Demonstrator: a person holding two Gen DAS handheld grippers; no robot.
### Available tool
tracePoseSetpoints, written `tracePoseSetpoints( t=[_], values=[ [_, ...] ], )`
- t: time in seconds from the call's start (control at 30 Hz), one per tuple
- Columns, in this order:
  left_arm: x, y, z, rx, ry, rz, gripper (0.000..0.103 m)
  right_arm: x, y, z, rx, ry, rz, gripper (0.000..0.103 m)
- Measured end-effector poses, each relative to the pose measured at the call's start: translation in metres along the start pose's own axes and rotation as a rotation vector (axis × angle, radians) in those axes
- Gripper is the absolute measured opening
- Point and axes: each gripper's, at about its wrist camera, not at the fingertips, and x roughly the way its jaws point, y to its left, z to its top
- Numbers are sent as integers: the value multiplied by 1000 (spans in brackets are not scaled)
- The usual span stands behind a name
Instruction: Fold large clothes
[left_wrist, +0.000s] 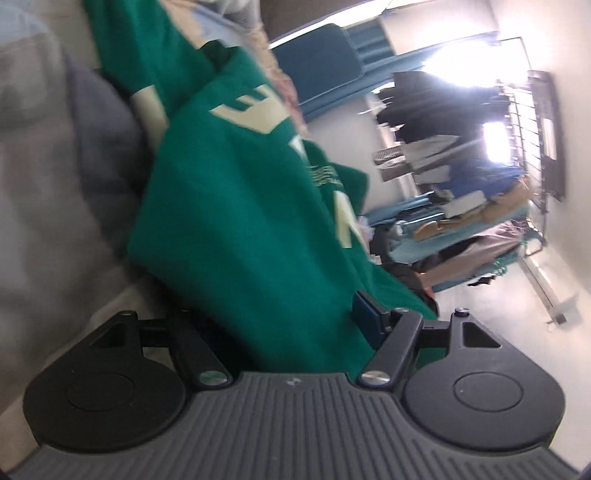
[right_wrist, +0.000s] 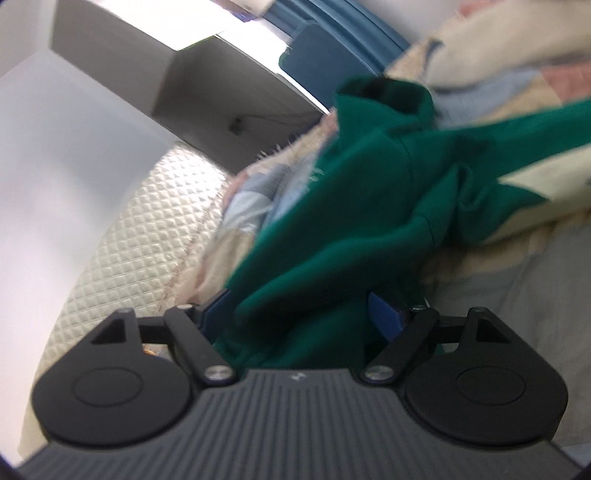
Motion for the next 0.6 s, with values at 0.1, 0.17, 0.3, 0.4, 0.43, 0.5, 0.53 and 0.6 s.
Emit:
tracePoseSetpoints(
  t=[0.1, 0.17, 0.3, 0.4, 0.43, 0.5, 0.53, 0.6],
  values=[
    [5, 3, 4, -4, -2, 0, 74, 14, 2, 3, 14, 13, 32, 83],
    [10, 7, 6, -24, -8, 20, 74, 28, 5, 5, 7, 32, 50, 84],
    [15, 18, 10, -83, -40, 42, 73, 55, 13, 3, -65, 87, 25, 89],
    [17, 25, 16, -105, -68, 60, 65, 71, 13, -3, -110, 125, -15, 89],
    [19, 27, 18, -109, -72, 65, 55, 74, 13, -5, -126, 137, -26, 89],
    [22, 27, 20, -96, -68, 78, 31, 78, 14, -9, -126, 154, -26, 89],
    [24, 27, 20, -85, -60, 84, 18, 77, 14, -10, -116, 156, -14, 89],
    [24, 22, 19, -58, -62, 87, 10, 73, 20, -9, -116, 143, 22, 89]
  ],
)
